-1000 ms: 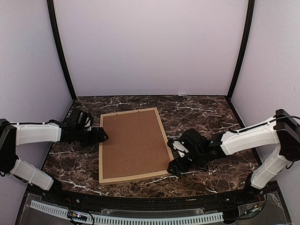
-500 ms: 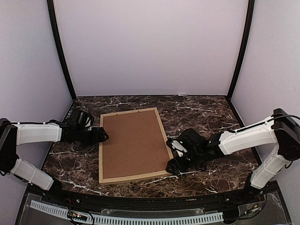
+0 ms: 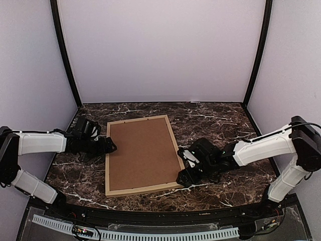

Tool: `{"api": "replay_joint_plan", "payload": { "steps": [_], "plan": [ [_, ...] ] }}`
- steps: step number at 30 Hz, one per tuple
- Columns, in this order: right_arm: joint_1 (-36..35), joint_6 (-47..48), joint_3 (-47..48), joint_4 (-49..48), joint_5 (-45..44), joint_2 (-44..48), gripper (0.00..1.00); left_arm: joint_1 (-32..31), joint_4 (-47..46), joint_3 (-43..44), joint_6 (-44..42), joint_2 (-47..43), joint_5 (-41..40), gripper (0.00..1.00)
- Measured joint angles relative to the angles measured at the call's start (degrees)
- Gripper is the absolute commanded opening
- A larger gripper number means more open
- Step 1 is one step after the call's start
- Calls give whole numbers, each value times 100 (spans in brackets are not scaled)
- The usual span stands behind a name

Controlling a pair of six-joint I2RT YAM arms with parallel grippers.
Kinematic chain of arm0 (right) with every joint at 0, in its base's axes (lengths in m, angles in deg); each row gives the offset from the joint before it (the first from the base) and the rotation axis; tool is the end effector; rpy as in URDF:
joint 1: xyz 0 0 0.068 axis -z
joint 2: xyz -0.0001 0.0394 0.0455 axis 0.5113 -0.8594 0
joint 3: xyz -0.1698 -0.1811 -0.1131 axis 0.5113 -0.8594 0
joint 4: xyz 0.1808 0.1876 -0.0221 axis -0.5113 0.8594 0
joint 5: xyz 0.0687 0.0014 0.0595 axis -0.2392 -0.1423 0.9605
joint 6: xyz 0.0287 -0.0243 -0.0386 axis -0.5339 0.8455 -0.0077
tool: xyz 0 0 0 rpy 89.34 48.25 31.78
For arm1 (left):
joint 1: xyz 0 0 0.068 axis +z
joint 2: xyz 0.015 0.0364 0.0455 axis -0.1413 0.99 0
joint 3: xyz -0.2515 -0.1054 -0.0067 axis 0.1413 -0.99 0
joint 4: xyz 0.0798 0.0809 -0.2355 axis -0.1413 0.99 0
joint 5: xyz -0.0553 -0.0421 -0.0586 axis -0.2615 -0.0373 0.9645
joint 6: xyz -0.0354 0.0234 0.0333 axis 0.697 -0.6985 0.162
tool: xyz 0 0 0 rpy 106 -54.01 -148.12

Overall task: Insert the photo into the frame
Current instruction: Rotate the photo frame at the center of the board.

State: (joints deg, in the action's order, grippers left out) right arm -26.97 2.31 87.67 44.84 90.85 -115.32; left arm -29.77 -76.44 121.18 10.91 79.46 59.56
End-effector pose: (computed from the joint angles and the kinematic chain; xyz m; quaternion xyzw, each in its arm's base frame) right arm 0.1552 0.2484 0.1502 -0.2891 0.9122 0.2035 0.2070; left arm 0.2443 -0.1018 0.1767 -0.0730 0.9244 -0.2244 0.2997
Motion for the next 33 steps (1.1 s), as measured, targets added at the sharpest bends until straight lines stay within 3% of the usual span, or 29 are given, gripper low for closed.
{"api": "replay_joint_plan", "payload": {
  "steps": [23, 33],
  "plan": [
    [-4, -341, -116, -470, -273, -50, 85, 0, -160, -199, 4, 192, 264, 92],
    [13, -442, -127, -455, -522, 186, 93, 0, -275, -199, 42, 385, 511, 93]
  ]
}}
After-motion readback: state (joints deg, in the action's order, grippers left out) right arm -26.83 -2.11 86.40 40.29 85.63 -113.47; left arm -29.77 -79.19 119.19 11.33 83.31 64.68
